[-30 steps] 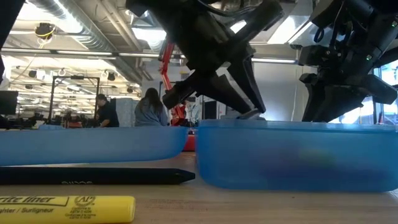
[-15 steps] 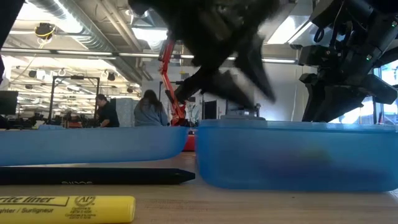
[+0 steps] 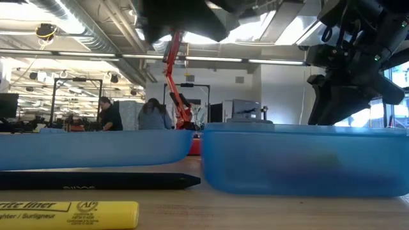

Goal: Pick & place school supplies into a supply box
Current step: Put the bottom yellow pen into the blue supply box

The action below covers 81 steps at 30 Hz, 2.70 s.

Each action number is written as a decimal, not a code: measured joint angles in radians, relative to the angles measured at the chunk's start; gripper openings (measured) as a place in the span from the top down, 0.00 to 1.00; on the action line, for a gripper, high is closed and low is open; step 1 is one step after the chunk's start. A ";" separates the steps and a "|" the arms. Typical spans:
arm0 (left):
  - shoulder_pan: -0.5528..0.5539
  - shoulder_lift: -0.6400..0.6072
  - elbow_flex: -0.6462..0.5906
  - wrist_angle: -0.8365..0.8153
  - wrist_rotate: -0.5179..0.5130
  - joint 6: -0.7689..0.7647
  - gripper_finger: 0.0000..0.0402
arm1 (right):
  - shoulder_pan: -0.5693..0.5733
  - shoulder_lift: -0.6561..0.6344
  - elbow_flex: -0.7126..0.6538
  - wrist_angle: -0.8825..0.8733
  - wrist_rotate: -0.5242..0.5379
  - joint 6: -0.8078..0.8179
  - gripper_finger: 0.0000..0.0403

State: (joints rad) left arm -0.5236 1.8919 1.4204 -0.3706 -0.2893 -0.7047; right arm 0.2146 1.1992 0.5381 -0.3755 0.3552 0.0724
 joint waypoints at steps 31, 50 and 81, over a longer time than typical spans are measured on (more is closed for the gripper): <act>-0.241 0.005 -0.002 -0.079 0.018 -0.134 0.47 | 0.000 0.000 0.000 0.096 0.009 0.078 0.62; -0.308 0.118 -0.003 -0.248 0.016 -0.368 0.48 | 0.000 0.000 0.000 0.129 0.010 0.079 0.62; -0.310 0.228 0.052 -0.360 0.075 -0.372 0.91 | 0.000 0.000 0.000 0.131 0.010 0.051 0.62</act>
State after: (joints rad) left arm -0.8337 2.1200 1.4722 -0.7305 -0.2138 -1.0769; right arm 0.2142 1.1992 0.5381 -0.2443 0.3652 0.1232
